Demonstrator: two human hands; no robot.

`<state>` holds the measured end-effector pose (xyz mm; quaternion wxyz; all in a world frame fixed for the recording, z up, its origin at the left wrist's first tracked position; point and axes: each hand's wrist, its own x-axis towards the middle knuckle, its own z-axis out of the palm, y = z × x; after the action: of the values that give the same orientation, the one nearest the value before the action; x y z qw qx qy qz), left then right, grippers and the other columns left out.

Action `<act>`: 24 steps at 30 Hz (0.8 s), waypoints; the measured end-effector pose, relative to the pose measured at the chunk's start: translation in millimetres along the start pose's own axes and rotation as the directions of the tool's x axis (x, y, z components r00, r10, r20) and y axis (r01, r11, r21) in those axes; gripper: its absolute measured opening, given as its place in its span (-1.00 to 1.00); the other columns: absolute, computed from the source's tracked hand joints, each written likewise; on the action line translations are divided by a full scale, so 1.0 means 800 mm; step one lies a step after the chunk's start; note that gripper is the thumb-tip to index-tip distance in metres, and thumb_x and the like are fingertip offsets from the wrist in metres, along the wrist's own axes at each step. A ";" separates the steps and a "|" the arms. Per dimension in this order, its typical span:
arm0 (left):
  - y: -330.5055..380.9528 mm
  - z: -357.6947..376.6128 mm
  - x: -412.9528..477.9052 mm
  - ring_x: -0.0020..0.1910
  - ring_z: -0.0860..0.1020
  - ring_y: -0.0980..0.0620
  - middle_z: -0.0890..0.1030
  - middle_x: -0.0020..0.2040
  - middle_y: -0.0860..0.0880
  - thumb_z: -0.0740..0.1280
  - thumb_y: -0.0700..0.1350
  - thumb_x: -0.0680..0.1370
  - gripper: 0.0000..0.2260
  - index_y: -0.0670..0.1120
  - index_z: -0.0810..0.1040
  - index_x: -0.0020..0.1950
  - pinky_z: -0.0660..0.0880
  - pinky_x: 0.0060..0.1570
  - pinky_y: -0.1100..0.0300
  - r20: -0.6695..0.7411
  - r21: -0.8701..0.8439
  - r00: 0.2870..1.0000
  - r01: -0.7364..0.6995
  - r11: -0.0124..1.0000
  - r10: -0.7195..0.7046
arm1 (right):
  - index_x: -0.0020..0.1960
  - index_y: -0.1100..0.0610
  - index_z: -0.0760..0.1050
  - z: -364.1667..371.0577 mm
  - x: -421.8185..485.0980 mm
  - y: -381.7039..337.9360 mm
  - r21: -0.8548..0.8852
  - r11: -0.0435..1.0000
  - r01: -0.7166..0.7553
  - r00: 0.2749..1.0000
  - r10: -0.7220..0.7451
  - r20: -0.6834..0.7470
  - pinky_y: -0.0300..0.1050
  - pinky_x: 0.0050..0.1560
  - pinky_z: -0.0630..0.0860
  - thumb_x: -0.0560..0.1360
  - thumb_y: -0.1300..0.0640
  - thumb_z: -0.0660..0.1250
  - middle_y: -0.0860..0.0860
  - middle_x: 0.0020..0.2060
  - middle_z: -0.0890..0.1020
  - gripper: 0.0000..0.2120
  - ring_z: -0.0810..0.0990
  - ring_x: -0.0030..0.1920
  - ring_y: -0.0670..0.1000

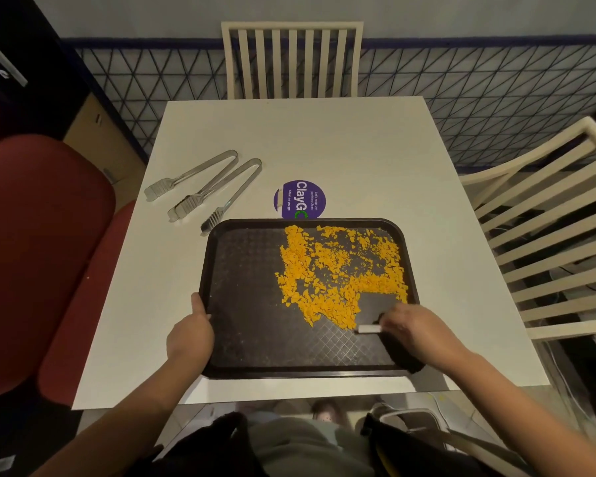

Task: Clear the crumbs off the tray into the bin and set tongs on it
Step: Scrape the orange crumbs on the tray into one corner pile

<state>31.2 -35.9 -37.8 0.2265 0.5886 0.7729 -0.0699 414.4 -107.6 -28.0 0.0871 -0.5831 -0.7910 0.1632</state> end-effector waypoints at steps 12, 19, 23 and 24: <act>0.000 0.001 0.003 -0.24 0.49 0.03 0.56 0.02 -0.12 0.13 -0.06 0.64 -0.49 -0.06 -0.02 0.53 0.48 -0.28 0.19 0.008 0.029 1.000 0.012 1.000 -0.012 | -0.14 0.11 0.64 0.009 0.030 0.045 -0.022 0.987 -0.160 0.987 0.159 -0.028 -0.08 -0.22 0.52 0.44 0.22 0.40 0.04 -0.23 0.64 -0.95 0.61 -0.25 0.09; 0.000 0.000 0.000 -0.25 0.46 0.04 0.57 0.05 -0.13 0.10 -0.05 0.64 -0.55 -0.08 0.04 0.49 0.40 -0.36 0.24 0.003 -0.006 1.000 -0.011 1.000 0.011 | -0.15 0.13 0.63 -0.004 0.065 0.039 -0.015 0.980 -0.198 0.979 0.196 -0.060 -0.12 -0.22 0.46 0.43 0.22 0.39 0.08 -0.23 0.63 -0.96 0.60 -0.22 0.14; 0.001 -0.001 0.001 -0.24 0.46 0.05 0.58 0.08 -0.12 0.12 -0.05 0.64 -0.55 -0.07 0.04 0.48 0.44 -0.32 0.22 0.000 -0.015 1.000 -0.009 1.000 0.009 | -0.15 0.06 0.61 0.003 0.028 -0.017 0.048 0.998 -0.033 0.999 0.034 -0.012 -0.08 -0.24 0.55 0.40 0.20 0.44 -0.02 -0.24 0.63 -0.93 0.60 -0.24 0.03; 0.000 -0.001 0.001 -0.25 0.46 0.05 0.58 0.08 -0.11 0.12 -0.05 0.64 -0.55 -0.07 0.05 0.48 0.43 -0.32 0.22 -0.003 -0.016 1.000 -0.011 1.000 0.011 | -0.14 0.05 0.61 0.011 0.019 -0.030 0.048 0.999 0.014 0.999 -0.016 0.036 -0.09 -0.22 0.57 0.36 0.21 0.46 -0.03 -0.23 0.64 -0.88 0.61 -0.23 0.01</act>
<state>31.0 -35.0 -37.7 0.2306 0.5913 0.7703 -0.0617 385.6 -100.9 -28.3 0.0876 -0.5718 -0.7928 0.1919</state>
